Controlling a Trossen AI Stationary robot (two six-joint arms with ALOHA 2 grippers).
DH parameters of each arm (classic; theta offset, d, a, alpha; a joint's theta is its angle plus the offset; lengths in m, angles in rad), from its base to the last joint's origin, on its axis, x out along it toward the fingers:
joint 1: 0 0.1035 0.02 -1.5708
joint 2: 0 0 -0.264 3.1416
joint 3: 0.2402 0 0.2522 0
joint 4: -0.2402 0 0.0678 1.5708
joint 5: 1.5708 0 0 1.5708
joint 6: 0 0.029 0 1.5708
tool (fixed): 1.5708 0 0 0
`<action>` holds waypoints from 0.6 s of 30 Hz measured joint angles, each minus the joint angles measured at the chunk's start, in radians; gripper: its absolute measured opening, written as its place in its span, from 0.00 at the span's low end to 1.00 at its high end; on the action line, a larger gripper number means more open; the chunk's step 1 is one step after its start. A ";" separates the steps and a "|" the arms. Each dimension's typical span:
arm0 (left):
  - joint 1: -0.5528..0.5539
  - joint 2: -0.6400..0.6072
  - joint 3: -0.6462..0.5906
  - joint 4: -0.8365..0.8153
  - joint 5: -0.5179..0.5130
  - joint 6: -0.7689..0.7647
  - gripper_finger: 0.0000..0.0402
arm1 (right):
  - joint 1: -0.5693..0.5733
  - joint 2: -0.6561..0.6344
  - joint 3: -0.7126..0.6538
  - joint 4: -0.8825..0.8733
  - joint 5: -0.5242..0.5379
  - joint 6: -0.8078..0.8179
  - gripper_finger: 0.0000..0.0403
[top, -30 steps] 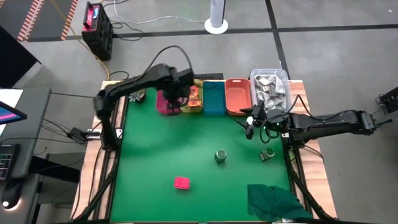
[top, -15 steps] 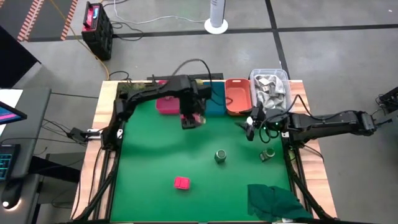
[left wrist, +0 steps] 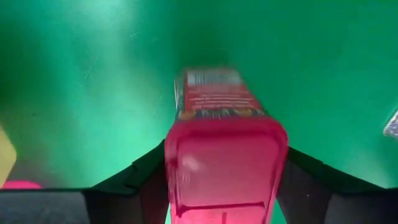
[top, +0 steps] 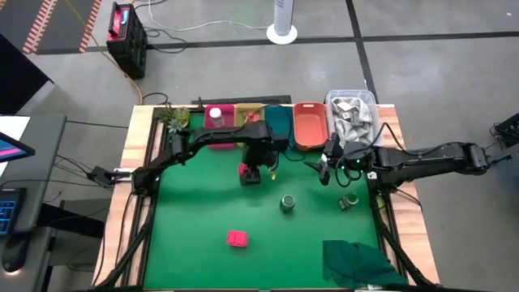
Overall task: Sort spices by type
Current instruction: Move the top red seasoning can to the center
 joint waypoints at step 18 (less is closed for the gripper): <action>-0.005 -0.100 0.045 0.108 -0.099 0.015 0.64 | 0.000 -0.063 0.001 -0.038 0.001 0.000 0.75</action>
